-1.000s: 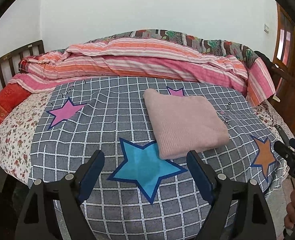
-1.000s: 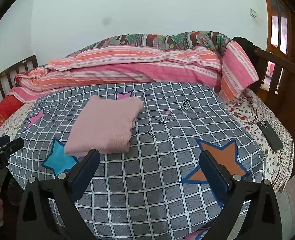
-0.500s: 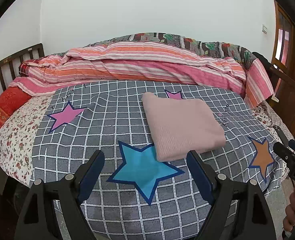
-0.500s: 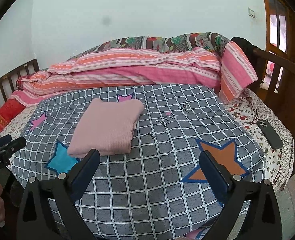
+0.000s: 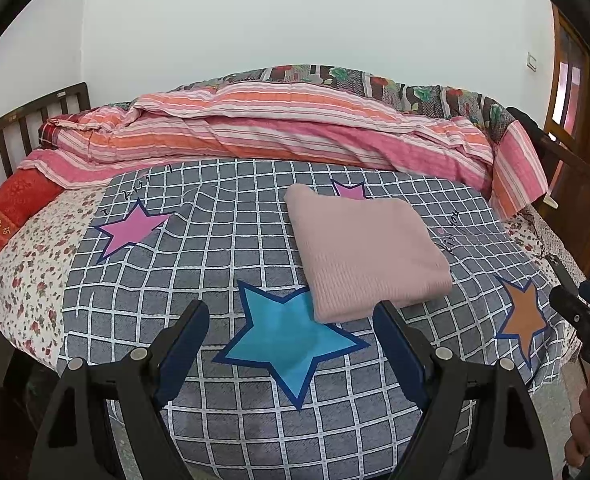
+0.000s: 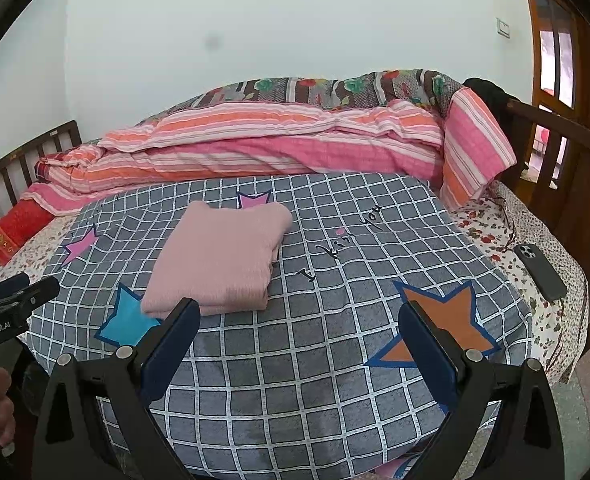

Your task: Fold small clothes

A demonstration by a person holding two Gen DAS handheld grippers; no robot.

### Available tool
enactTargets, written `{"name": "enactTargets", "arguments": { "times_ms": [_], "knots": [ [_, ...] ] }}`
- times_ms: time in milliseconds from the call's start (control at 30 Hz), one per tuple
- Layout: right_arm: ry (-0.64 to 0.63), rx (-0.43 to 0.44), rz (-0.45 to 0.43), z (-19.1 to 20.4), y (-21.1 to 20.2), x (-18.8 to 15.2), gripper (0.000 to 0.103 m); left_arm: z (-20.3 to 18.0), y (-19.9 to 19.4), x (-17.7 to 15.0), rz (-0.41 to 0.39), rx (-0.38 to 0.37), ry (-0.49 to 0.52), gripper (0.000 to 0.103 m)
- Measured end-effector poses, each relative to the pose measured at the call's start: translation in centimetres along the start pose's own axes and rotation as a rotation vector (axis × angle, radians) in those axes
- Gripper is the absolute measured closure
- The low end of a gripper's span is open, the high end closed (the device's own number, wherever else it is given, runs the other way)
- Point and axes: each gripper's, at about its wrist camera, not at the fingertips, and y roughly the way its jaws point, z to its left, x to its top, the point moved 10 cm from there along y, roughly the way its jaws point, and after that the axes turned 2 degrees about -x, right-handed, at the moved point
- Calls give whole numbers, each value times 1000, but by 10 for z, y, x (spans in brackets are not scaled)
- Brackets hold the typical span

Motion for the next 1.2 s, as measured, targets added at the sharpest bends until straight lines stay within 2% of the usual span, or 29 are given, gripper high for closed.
{"name": "enactTargets", "arguments": {
  "times_ms": [1200],
  "knots": [
    [5, 18, -7, 7, -6, 3, 5, -3, -9, 5, -15, 7, -4, 20]
  ]
}}
